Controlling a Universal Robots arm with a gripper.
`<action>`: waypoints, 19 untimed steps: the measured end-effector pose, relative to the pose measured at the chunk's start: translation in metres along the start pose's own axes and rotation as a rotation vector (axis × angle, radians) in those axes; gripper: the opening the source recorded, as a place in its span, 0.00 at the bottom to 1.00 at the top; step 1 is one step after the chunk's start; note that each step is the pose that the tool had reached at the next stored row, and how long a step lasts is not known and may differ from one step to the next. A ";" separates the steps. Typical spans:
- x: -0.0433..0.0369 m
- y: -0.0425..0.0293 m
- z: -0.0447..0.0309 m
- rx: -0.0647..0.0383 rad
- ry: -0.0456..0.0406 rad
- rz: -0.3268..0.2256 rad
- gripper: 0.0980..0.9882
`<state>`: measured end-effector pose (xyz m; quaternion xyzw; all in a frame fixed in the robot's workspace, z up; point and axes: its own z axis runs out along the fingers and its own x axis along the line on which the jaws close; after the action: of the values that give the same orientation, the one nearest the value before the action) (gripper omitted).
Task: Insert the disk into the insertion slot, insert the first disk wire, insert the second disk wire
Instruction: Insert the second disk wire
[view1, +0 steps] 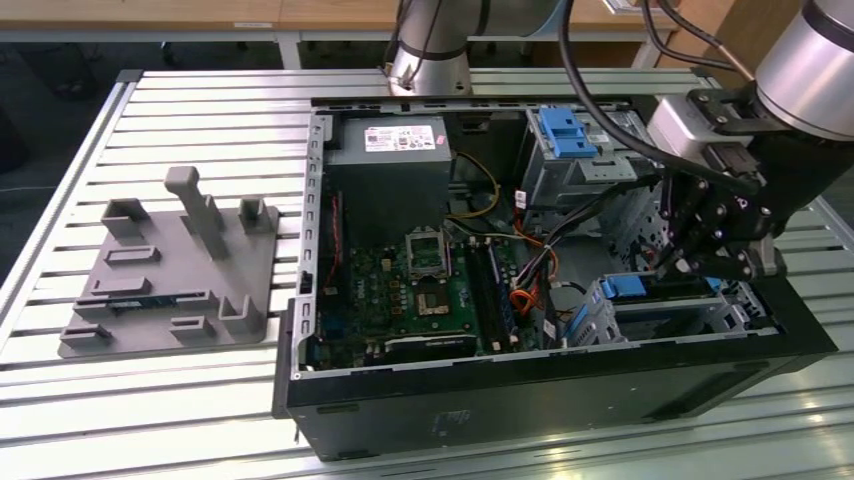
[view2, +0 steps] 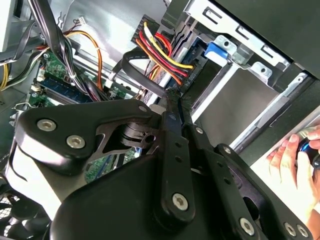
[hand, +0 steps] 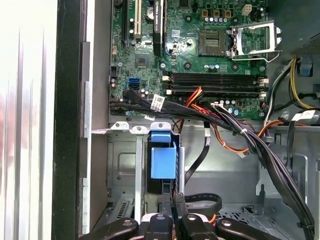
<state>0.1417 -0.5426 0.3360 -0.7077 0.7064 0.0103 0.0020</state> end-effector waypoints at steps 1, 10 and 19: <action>0.0000 0.0000 0.0005 0.000 -0.0001 0.000 0.06; 0.0001 -0.0008 0.0039 -0.001 0.0000 0.000 0.06; 0.0015 -0.0009 0.0083 -0.001 0.0006 0.000 0.06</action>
<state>0.1425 -0.5440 0.3277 -0.7077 0.7064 0.0105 0.0014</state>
